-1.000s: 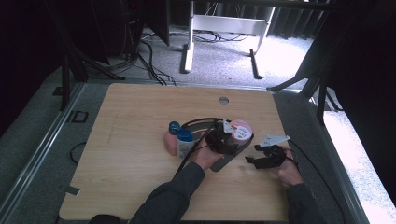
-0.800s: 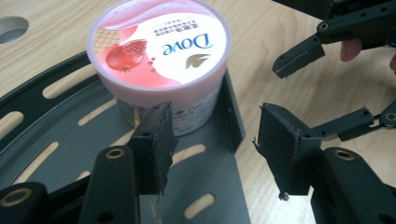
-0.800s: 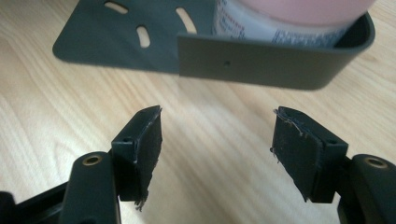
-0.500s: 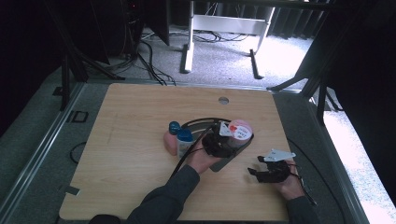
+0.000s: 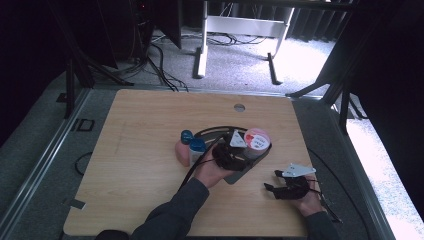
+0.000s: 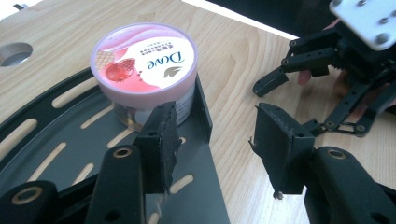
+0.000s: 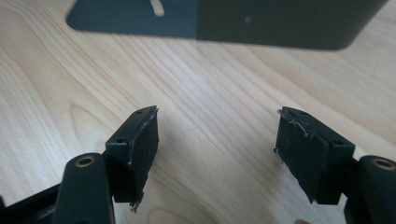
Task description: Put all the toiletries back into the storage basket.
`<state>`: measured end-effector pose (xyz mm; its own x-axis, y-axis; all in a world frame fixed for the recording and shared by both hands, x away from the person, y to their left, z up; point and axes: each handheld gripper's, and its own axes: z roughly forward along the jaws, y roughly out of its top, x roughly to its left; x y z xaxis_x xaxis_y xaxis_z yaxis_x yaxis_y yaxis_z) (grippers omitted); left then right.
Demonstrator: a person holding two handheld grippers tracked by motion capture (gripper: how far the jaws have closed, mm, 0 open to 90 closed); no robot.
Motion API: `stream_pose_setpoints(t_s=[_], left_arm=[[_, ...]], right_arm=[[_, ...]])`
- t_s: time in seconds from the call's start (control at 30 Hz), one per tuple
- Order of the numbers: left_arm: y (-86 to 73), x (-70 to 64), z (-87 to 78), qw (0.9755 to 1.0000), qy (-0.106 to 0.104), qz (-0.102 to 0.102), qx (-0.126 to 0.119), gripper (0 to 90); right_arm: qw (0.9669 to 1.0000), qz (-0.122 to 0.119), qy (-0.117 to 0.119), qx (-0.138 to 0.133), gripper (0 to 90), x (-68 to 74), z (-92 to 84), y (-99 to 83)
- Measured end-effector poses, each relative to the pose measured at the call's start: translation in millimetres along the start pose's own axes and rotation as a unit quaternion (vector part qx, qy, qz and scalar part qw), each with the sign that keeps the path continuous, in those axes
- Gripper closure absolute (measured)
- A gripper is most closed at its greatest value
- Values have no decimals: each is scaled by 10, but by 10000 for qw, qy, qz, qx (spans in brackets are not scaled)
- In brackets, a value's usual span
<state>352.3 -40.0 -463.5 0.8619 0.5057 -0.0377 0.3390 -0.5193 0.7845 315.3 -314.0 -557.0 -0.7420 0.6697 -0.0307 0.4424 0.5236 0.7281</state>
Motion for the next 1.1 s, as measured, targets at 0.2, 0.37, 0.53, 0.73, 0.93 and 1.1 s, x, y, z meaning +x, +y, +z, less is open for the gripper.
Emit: stream_pose_setpoints(t_s=[0.2,0.37,0.53,0.73,0.93,1.1], left_arm=[[-18,20,-135,10000,-32,59,24,492],[-20,36,-261,9999,-38,110,-35,503],[-29,63,-366,9998,-23,177,-51,512],[18,71,-461,9996,-40,220,-149,529],[41,76,-544,9995,-15,253,-182,526],[52,93,-658,9991,45,334,-245,522]], right_arm=[[9999,23,85,-72,287,17,8,-17],[9999,56,106,-66,283,8,11,-19],[9999,34,143,-61,278,9,10,-21],[9998,27,166,-57,270,9,11,-20],[9998,22,174,-57,270,9,10,-21],[9998,23,176,-55,270,9,10,-21]])
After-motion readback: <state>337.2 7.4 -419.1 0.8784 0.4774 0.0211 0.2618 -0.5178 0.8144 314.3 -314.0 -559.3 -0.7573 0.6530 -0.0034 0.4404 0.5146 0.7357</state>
